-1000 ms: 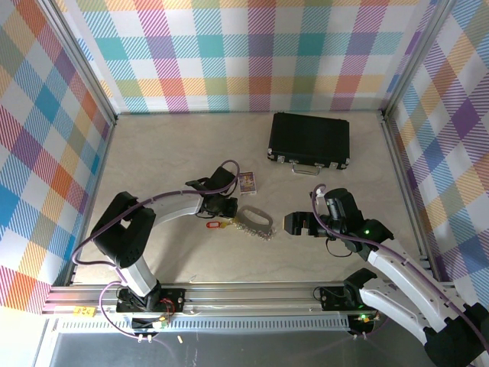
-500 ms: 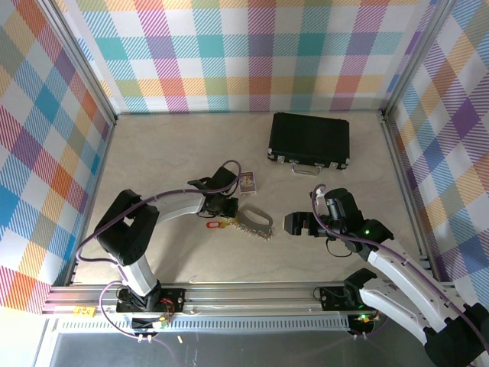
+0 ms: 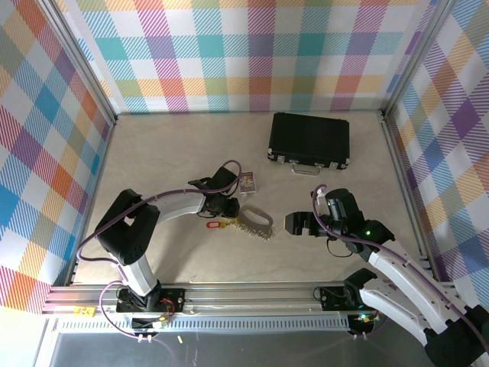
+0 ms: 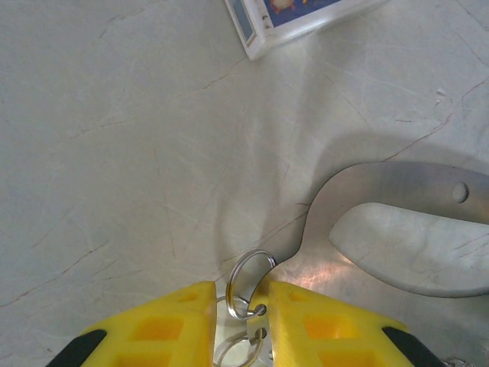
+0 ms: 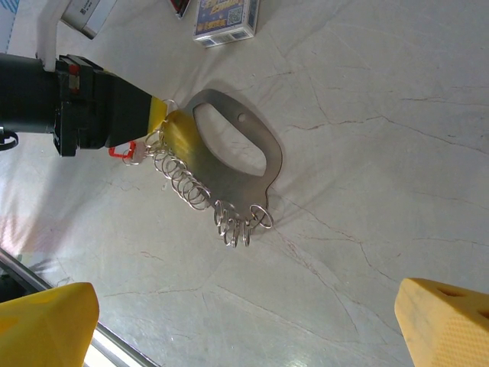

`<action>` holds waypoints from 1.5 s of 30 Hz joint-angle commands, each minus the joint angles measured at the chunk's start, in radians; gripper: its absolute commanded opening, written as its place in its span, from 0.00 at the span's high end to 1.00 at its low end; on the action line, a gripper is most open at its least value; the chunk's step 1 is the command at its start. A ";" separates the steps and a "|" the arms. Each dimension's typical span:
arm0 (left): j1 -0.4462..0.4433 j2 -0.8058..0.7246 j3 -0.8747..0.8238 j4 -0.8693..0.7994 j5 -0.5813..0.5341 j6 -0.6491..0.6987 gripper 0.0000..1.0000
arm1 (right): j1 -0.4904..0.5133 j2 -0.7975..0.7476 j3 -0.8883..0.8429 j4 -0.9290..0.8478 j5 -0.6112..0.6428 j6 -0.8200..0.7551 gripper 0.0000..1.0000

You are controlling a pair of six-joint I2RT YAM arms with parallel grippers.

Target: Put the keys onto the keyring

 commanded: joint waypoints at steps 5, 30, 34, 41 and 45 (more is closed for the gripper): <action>-0.010 0.024 0.024 0.023 0.035 -0.012 0.76 | 0.006 -0.022 0.028 -0.026 0.017 -0.024 0.01; -0.011 -0.011 0.024 0.016 0.054 -0.009 1.00 | 0.005 -0.027 0.033 -0.026 0.019 -0.024 0.01; -0.018 -0.088 0.008 0.003 0.060 0.019 1.00 | 0.005 -0.041 0.039 -0.036 0.011 -0.019 0.01; -0.103 -0.303 -0.012 -0.015 0.096 0.141 1.00 | 0.005 -0.141 0.087 -0.099 0.013 -0.046 0.01; -0.161 -0.444 -0.024 -0.008 0.122 0.209 1.00 | 0.005 -0.199 0.132 -0.109 -0.021 -0.103 0.01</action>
